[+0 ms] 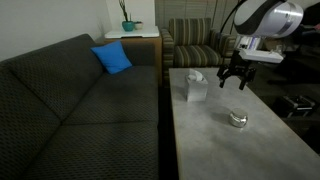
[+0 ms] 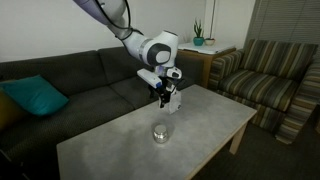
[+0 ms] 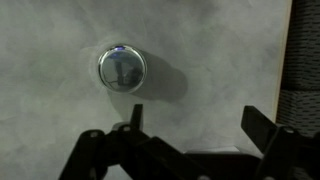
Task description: Remove the lid from the silver object.
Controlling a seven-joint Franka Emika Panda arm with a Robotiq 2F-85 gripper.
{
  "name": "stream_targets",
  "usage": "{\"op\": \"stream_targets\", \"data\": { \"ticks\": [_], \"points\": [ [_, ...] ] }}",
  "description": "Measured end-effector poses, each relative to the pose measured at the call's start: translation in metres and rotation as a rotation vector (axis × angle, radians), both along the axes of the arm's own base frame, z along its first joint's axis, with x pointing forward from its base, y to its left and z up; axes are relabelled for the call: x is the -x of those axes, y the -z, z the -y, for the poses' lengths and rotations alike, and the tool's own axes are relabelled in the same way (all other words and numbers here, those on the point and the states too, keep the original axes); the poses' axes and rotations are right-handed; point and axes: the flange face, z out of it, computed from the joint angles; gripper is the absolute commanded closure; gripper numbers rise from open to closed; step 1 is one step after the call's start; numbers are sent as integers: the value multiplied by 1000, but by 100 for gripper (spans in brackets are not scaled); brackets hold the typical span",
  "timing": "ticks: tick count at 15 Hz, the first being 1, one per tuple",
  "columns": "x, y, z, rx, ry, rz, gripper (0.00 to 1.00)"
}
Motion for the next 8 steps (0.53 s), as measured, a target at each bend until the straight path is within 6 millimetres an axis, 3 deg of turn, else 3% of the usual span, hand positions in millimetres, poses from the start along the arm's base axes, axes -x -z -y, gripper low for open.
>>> {"op": "stream_targets", "data": {
  "ticks": [3, 8],
  "points": [
    [13, 29, -1, 19, 64, -28, 0],
    [29, 65, 21, 57, 187, -86, 0]
  ]
}}
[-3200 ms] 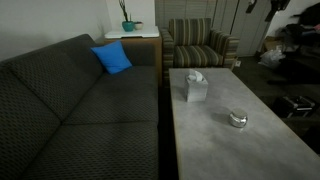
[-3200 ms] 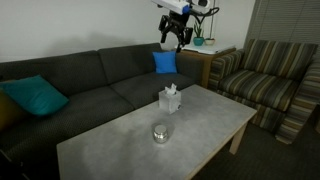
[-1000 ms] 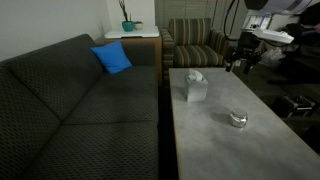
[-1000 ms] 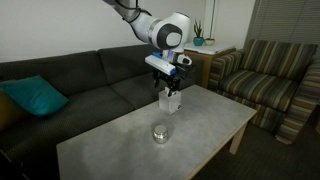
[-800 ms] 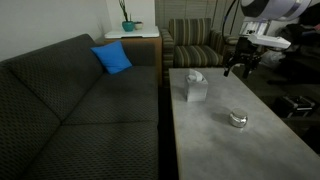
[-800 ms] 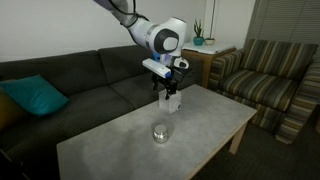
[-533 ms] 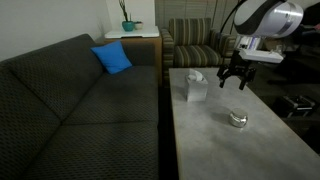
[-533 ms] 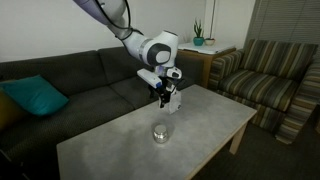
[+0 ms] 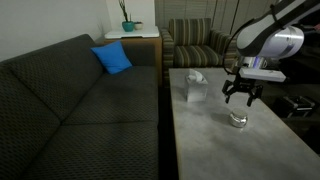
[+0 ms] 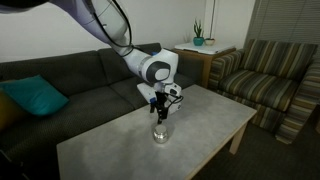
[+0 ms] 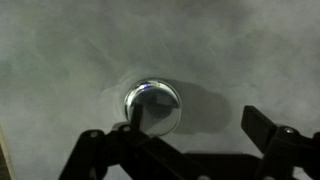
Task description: Remove the lid from the silver object.
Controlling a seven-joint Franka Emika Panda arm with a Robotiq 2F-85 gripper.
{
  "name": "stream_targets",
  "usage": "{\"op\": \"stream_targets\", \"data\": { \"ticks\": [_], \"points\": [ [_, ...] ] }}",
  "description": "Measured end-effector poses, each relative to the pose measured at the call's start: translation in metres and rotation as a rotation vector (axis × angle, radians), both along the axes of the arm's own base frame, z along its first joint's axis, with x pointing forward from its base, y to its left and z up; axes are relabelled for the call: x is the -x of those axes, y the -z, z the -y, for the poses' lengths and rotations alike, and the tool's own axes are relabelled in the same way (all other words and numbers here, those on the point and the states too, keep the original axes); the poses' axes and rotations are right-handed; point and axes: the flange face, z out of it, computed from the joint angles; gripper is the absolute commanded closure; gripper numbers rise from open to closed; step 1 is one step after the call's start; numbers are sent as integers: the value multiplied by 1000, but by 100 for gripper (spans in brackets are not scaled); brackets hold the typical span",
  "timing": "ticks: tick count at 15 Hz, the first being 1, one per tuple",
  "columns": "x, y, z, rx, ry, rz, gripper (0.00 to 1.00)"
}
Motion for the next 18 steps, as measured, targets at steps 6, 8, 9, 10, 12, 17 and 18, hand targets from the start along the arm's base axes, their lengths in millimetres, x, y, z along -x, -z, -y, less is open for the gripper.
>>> {"op": "stream_targets", "data": {
  "ticks": [6, 8, 9, 10, 12, 17, 18],
  "points": [
    [3, 16, 29, 26, 40, -1, 0],
    [3, 15, 33, 15, 13, 0, 0],
    [3, 14, 34, 11, 7, 1, 0],
    [2, 14, 35, 9, 4, 2, 0],
    [2, 14, 34, 8, 4, 3, 0],
    [-5, 10, 34, 87, -86, 71, 0],
    [-5, 10, 35, 99, -106, 83, 0]
  ]
}}
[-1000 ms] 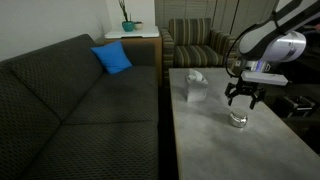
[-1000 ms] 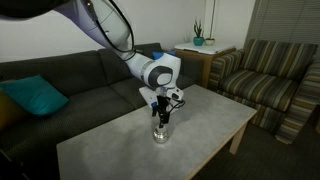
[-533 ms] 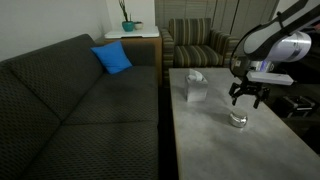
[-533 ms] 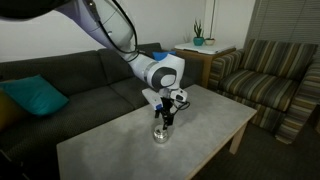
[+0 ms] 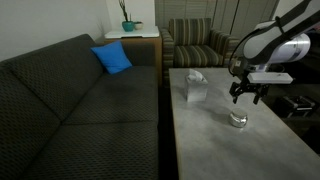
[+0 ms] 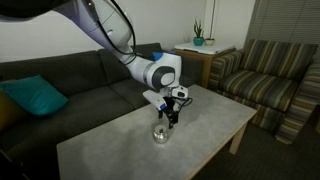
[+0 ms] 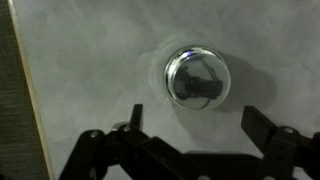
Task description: Remove the lid from the silver object.
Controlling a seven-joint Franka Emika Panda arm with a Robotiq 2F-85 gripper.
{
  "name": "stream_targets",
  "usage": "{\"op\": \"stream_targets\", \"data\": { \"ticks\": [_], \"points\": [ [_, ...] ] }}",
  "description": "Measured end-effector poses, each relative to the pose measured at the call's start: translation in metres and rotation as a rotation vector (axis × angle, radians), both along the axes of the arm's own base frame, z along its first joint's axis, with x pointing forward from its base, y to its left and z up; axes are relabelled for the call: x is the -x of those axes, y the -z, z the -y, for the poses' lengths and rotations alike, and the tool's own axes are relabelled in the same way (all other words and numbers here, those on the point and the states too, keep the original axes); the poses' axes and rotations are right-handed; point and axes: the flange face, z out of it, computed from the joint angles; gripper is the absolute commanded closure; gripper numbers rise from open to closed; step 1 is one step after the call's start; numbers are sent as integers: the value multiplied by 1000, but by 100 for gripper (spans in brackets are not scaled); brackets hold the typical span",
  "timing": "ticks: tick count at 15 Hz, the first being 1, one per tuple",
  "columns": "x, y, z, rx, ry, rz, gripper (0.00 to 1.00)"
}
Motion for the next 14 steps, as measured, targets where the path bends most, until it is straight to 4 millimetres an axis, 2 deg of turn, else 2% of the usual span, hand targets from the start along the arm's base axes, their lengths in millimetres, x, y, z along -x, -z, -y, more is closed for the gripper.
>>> {"op": "stream_targets", "data": {
  "ticks": [9, 14],
  "points": [
    [5, 8, 14, -4, -196, 30, 0],
    [5, 8, 13, -6, -207, 29, 0]
  ]
}}
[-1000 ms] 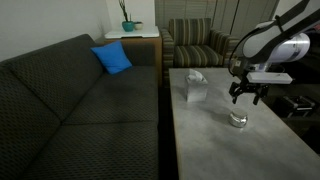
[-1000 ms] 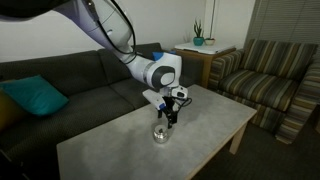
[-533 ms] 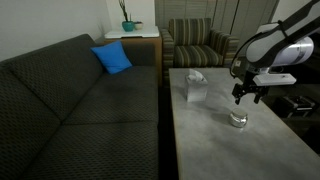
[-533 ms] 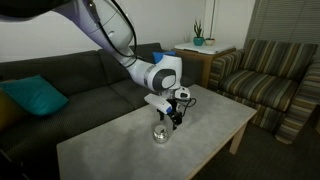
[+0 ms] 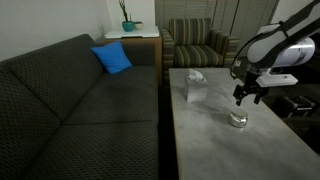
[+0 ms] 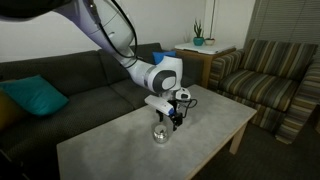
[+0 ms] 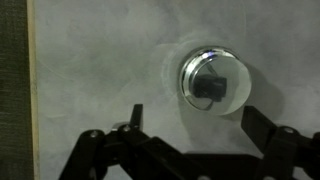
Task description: Remove the lid from the silver object.
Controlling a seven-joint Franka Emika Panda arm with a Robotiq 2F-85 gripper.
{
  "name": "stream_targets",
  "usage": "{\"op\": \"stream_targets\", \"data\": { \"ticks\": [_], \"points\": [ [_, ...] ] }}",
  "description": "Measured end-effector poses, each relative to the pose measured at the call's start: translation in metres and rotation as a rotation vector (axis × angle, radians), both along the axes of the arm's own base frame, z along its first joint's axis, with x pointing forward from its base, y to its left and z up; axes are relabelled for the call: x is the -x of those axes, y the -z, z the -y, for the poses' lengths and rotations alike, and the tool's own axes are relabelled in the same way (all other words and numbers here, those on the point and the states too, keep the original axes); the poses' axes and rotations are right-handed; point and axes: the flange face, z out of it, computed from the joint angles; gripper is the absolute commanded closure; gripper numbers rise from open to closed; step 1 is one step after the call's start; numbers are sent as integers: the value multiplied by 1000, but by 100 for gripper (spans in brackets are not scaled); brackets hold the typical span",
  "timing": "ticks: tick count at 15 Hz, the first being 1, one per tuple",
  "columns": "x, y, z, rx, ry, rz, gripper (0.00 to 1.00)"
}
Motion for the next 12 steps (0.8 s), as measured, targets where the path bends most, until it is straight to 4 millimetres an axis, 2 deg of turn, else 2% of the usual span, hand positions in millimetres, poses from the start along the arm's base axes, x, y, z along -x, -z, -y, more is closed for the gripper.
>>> {"op": "stream_targets", "data": {
  "ticks": [4, 9, 12],
  "points": [
    [-1, -1, -3, -5, -10, 1, 0],
    [1, 0, -22, -36, -43, -26, 0],
    [5, 2, -27, -40, -49, -62, 0]
  ]
}}
